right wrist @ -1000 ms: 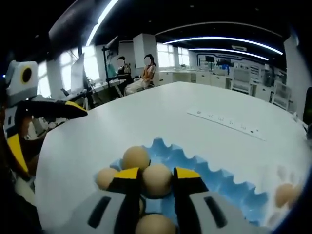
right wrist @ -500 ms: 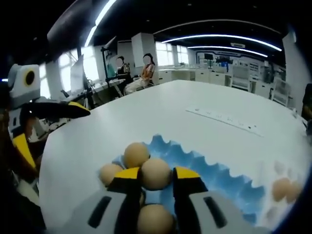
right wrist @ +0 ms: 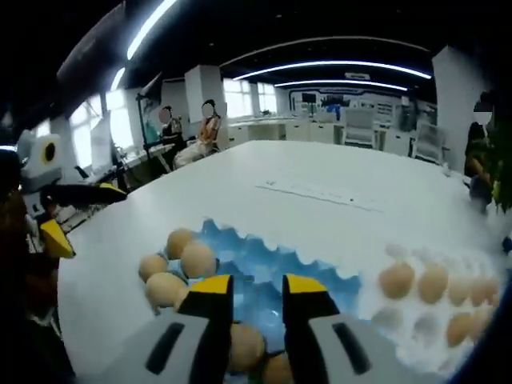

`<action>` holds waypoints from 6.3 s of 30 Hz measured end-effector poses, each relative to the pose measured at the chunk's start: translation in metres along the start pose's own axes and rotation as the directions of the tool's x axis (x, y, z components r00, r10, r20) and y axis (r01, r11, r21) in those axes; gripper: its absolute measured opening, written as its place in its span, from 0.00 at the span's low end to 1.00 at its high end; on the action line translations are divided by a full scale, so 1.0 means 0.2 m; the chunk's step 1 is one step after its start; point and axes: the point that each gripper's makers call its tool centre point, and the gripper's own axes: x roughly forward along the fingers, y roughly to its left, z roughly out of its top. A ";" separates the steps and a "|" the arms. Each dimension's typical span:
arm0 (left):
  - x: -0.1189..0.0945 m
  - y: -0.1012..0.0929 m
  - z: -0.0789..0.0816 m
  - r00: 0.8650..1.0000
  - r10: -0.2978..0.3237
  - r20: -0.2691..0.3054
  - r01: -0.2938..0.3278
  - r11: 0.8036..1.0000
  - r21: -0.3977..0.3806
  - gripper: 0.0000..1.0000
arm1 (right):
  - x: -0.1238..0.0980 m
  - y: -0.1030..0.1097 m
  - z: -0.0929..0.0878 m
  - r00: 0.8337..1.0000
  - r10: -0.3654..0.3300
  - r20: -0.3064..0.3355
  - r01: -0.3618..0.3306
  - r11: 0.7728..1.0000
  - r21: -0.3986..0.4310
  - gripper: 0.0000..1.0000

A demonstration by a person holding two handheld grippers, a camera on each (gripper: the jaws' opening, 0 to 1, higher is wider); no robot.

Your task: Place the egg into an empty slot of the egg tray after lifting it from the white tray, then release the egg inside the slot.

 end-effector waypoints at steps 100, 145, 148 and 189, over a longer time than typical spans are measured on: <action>0.00 0.00 -0.03 1.000 0.012 -0.025 -0.012 1.000 -0.002 0.87 | 0.16 0.24 0.07 0.993 0.120 0.013 -0.119 0.993 -0.017 0.24; -0.01 0.00 -0.02 1.000 0.007 -0.014 -0.007 1.000 -0.002 0.86 | 0.21 0.27 -0.01 0.987 0.149 -0.053 -0.149 0.989 0.006 0.25; -0.01 0.00 -0.01 1.000 0.006 -0.011 -0.006 1.000 -0.004 0.86 | 0.21 0.27 -0.01 0.987 0.149 -0.055 -0.150 0.989 0.001 0.25; 0.00 0.00 0.00 1.000 0.002 -0.009 -0.002 1.000 0.002 0.85 | 0.12 0.22 0.04 0.992 0.128 -0.008 -0.128 0.992 -0.002 0.24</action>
